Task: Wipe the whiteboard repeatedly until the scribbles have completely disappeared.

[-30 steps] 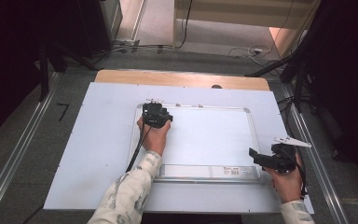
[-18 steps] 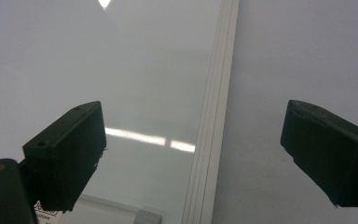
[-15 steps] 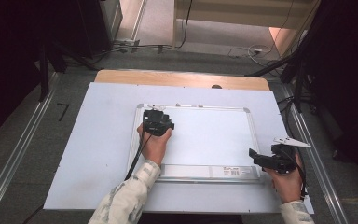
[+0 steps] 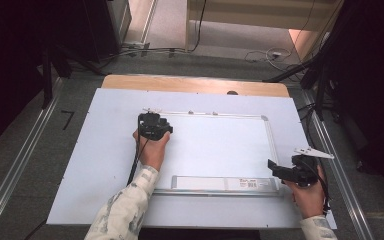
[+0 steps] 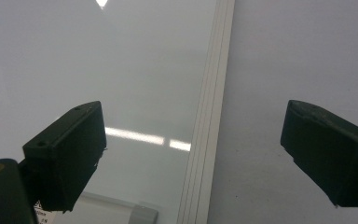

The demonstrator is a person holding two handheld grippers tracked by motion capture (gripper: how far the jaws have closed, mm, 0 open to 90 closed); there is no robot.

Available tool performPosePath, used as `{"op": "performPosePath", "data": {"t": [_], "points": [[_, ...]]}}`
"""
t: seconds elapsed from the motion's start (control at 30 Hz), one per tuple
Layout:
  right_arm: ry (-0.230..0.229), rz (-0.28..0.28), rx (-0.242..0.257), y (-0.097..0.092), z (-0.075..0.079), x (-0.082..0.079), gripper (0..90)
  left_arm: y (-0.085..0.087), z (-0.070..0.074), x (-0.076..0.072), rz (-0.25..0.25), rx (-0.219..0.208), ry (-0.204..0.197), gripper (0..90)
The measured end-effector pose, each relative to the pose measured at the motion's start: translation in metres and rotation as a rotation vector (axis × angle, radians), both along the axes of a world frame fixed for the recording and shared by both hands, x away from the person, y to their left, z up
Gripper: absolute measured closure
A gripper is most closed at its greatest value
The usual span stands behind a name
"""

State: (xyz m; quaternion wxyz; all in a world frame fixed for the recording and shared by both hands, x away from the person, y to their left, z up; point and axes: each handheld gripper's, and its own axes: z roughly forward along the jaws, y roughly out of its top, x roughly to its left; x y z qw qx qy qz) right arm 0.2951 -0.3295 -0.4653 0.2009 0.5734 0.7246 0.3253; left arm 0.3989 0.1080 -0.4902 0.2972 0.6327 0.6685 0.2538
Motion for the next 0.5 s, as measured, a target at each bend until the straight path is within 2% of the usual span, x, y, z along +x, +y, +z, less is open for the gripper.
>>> {"op": "performPosePath", "data": {"t": [0.3, 0.5], "points": [[-0.003, 0.005, 0.004, 0.000, 0.000, 0.000, 5.5, 0.003, 0.001, 0.016, 0.002, 0.002, -0.002, 39.4], [-0.002, 0.005, 0.003, 0.001, 0.001, 0.001, 5.6, -0.001, 0.001, 0.022, -0.008, 0.007, -0.001, 39.4]]}}
